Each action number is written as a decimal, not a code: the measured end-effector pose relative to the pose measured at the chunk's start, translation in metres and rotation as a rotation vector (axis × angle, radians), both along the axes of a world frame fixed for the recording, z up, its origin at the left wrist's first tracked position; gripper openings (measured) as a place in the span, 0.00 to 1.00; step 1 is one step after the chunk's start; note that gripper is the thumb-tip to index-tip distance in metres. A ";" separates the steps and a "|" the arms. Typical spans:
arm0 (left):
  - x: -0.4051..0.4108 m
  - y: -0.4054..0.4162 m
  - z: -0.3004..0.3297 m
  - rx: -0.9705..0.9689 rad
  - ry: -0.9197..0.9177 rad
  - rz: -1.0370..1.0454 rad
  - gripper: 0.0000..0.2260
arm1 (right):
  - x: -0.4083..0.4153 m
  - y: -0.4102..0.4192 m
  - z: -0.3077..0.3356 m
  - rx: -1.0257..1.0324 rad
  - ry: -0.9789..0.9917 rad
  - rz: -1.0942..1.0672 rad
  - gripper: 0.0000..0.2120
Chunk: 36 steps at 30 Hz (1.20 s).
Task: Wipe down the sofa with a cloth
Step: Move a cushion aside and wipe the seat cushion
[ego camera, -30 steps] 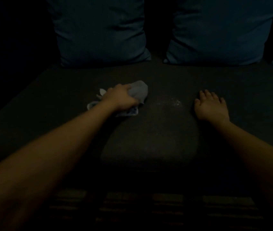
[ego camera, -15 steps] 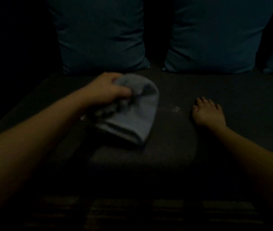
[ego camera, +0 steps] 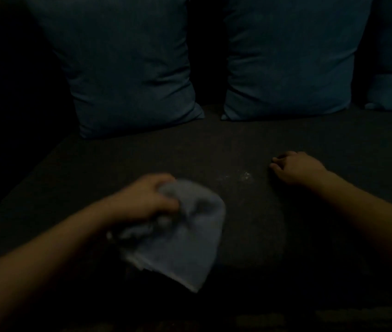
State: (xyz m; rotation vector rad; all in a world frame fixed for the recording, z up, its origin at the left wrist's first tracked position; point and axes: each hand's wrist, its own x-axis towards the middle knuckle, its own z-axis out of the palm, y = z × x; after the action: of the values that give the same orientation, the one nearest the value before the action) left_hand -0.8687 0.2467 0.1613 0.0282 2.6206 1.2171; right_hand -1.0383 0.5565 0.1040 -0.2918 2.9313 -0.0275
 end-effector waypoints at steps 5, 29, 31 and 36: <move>-0.093 -0.016 -0.023 -0.287 -0.032 0.540 0.46 | 0.009 0.015 -0.026 -0.075 0.144 0.021 0.23; 0.027 0.074 -0.027 -0.111 0.262 -0.439 0.26 | -0.004 0.018 -0.043 -0.141 0.216 -0.124 0.25; -0.004 0.065 -0.004 0.020 0.304 -0.303 0.22 | -0.005 0.018 -0.044 -0.135 0.223 -0.125 0.25; -0.149 0.038 0.003 -0.097 0.175 0.100 0.29 | -0.001 0.017 -0.042 -0.142 0.225 -0.125 0.25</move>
State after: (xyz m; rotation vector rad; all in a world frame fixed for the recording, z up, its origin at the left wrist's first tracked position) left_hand -1.0182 0.2846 0.1643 -0.0140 2.8616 1.1657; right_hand -1.0397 0.5735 0.0620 -0.1403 3.1738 -0.2370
